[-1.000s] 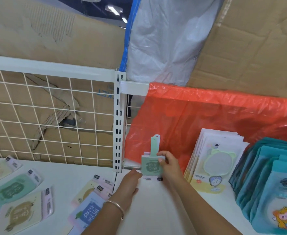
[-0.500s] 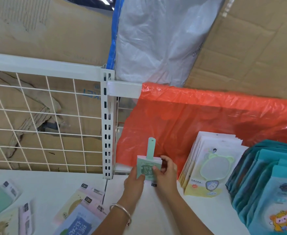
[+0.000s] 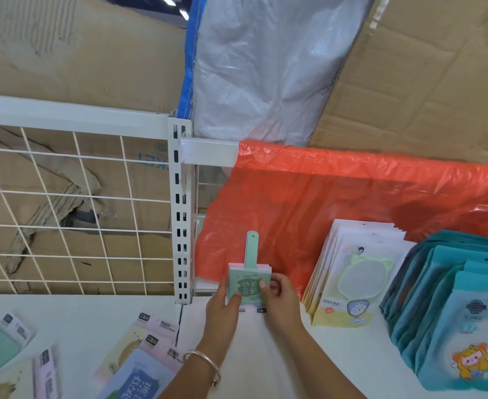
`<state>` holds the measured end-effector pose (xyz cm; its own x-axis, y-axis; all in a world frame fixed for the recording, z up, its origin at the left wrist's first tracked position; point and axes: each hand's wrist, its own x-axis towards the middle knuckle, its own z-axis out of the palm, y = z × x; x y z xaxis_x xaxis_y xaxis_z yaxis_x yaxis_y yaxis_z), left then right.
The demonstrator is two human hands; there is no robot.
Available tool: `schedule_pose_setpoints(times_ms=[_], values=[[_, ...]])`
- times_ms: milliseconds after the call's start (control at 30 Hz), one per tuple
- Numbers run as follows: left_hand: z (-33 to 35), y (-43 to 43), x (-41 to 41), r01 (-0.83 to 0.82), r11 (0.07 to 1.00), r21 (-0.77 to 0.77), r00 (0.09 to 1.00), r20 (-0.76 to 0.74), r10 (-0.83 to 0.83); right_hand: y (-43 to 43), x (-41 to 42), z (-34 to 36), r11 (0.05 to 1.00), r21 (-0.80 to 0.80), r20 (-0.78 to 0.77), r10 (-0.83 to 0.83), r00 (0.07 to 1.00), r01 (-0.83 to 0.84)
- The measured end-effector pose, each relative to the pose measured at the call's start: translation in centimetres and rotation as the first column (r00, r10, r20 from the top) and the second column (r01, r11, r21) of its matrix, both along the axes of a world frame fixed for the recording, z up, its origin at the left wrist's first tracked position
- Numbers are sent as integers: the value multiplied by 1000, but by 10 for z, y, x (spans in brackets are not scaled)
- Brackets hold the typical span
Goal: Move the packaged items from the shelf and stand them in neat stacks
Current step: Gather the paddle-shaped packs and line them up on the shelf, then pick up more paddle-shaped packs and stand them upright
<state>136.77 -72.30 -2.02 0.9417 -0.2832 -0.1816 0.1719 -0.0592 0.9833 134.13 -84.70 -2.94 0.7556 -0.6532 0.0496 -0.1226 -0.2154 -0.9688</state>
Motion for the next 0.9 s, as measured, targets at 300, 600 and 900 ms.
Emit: schedule_pose_setpoints(times_ms=[300,600,900], values=[[10,26,-10,27,1000,-7,999,-23,-27,26,-17,-4,959,-210,-186,-229,956,189],[20,88,-17,-150,988,-28,987,-58,148,90,-31,9,954,-297,-210,-113,971,47],[22,160,-24,-341,940,-2,932,-130,338,149,-41,35,723,-493,-327,362,873,-484]])
